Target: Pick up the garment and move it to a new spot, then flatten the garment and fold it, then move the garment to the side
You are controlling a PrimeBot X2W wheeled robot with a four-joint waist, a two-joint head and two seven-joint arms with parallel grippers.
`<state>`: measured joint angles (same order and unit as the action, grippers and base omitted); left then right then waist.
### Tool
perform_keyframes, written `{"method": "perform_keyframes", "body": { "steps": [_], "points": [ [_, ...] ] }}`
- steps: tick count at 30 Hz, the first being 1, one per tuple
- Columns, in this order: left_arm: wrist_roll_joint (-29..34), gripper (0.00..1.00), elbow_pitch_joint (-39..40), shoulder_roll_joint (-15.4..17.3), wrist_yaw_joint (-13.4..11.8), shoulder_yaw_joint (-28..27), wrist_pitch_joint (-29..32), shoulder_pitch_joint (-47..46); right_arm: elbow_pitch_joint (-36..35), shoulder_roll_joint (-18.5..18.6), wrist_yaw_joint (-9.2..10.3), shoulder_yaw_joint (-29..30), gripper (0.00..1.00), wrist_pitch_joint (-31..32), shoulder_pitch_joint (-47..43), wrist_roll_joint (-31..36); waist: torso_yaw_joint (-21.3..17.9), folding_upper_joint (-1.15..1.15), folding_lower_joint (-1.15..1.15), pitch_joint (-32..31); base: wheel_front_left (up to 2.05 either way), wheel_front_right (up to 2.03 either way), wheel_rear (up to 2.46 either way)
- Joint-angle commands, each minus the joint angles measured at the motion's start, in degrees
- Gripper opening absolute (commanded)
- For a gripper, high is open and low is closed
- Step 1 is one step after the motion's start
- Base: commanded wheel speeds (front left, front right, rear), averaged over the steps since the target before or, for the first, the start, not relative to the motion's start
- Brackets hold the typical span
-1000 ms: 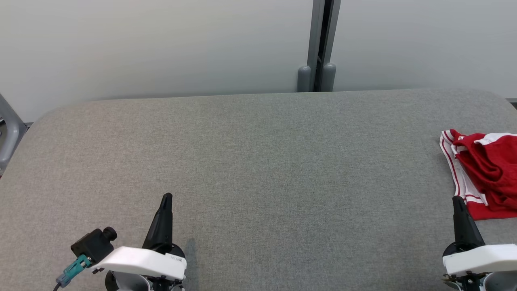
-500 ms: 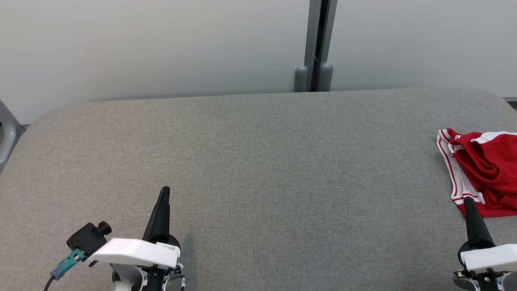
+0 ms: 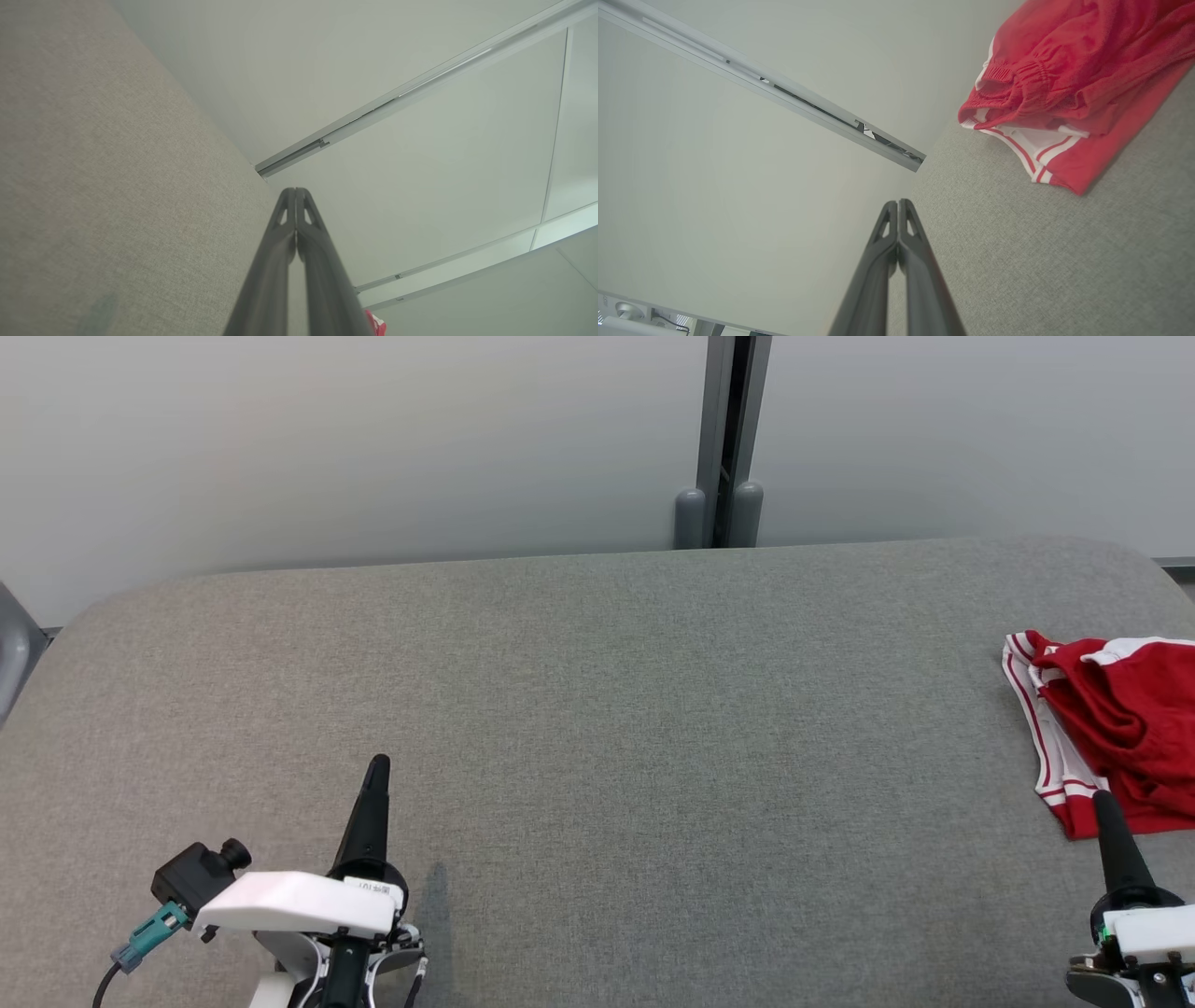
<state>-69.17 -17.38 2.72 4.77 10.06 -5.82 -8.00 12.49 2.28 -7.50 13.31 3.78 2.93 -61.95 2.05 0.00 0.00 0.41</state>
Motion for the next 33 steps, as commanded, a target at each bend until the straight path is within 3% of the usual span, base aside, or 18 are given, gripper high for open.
{"method": "perform_keyframes", "body": {
  "steps": [1,33],
  "points": [
    [-1.71,0.0,0.17,0.2,0.48,-0.39,0.23,-1.98,-0.64,0.57,0.01,0.74,0.0,0.75,0.98,-1.91,-0.06,0.0,0.0,-0.01,0.0,0.0,0.0],
    [-16.45,0.0,-2.81,0.24,1.98,-0.92,3.05,-5.28,-0.66,0.73,0.01,5.46,0.0,6.59,1.1,-18.74,-1.15,0.0,0.0,-0.12,0.0,0.0,0.0]
  ]
}}
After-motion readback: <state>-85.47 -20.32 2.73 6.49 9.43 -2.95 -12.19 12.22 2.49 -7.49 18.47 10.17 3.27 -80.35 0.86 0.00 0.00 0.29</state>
